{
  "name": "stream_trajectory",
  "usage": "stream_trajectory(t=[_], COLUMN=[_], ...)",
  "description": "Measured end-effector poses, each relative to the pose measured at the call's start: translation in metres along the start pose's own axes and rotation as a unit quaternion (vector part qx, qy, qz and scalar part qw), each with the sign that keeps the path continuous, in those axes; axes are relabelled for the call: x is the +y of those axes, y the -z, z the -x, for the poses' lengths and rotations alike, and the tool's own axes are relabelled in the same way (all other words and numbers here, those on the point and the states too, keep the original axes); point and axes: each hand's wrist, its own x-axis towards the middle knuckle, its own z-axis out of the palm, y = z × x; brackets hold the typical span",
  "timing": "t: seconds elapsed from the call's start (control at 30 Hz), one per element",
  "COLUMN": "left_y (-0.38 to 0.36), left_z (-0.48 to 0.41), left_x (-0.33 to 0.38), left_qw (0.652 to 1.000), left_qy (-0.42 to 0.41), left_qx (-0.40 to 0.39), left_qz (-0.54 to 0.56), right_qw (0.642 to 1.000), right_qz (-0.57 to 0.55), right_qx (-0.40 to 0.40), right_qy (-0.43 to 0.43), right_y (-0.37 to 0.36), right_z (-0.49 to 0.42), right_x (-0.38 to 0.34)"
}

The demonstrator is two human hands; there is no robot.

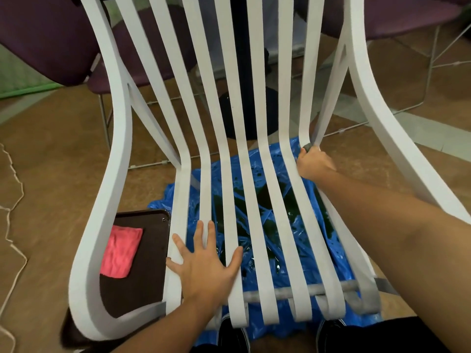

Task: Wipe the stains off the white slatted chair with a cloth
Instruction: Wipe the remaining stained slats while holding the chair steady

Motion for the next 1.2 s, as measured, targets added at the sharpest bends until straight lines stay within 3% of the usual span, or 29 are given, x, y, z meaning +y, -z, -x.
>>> stream_trajectory(t=[0.7,0.83,1.07,1.2], left_y=[0.008,0.007,0.007,0.007], left_z=[0.01,0.01,0.012,0.012], left_x=[0.0,-0.002,-0.001,0.0], left_qw=[1.0,0.999,0.999,0.999], left_qy=[-0.005,-0.003,-0.003,-0.004], left_qx=[0.004,0.009,0.012,0.012], left_qz=[0.03,0.036,0.037,0.038], right_qw=[0.999,1.0,0.999,0.996], right_qz=[0.011,0.01,0.033,-0.055], right_qx=[0.036,0.005,0.036,0.036], right_qy=[0.021,0.003,-0.001,-0.053], right_y=[0.01,0.01,0.017,0.03], right_z=[0.174,0.2,0.214,0.214], right_x=[0.083,0.098,0.1,0.093])
